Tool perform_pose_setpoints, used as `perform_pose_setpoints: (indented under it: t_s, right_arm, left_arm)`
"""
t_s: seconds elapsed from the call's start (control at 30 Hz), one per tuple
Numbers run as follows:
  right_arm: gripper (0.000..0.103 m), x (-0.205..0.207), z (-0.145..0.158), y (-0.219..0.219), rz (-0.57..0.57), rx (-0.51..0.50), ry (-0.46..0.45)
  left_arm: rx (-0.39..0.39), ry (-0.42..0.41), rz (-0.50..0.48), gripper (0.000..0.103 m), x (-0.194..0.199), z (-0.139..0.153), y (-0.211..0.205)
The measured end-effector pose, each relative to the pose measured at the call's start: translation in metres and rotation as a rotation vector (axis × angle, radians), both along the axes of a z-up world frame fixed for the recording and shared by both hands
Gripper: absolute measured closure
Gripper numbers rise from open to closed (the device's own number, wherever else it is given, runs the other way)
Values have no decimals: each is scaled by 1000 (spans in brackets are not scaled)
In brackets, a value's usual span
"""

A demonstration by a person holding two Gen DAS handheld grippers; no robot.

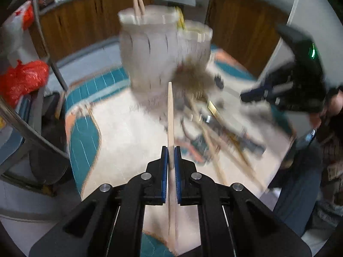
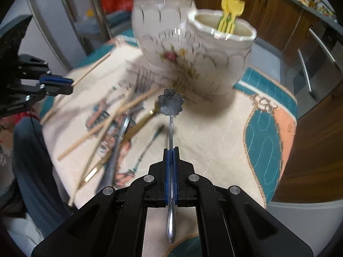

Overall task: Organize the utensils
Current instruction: 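Lower the chopstick into the tall pot while the right tool lowers the spoon into the short pot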

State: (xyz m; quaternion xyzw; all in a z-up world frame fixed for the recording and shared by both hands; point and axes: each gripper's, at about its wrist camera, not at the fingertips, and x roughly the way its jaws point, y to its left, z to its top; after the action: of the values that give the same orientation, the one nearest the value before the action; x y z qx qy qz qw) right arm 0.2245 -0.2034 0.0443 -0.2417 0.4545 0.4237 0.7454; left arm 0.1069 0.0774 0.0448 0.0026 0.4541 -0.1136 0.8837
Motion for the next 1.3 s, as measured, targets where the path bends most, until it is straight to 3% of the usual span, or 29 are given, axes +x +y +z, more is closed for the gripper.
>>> perform_pose_setpoints:
  t_s: [0.13, 0.27, 0.57, 0.87, 1.3]
  right_arm:
    - [99, -16, 15, -11, -16, 137, -41]
    - [99, -19, 22, -19, -51, 232, -72]
    - [99, -8, 29, -29, -111, 427, -66]
    - [99, 32, 62, -31, -168, 658, -115]
    - [99, 73, 66, -20, -196, 807, -139]
  left_arm:
    - [-71, -142, 48, 97, -9, 20, 4]
    - [-104, -234, 73, 97, -7, 27, -4]
    - [-182, -353, 80, 97, 3, 30, -10]
    - [-240, -483, 111, 97, 29, 49, 2]
    - [-309, -670, 132, 97, 69, 85, 15]
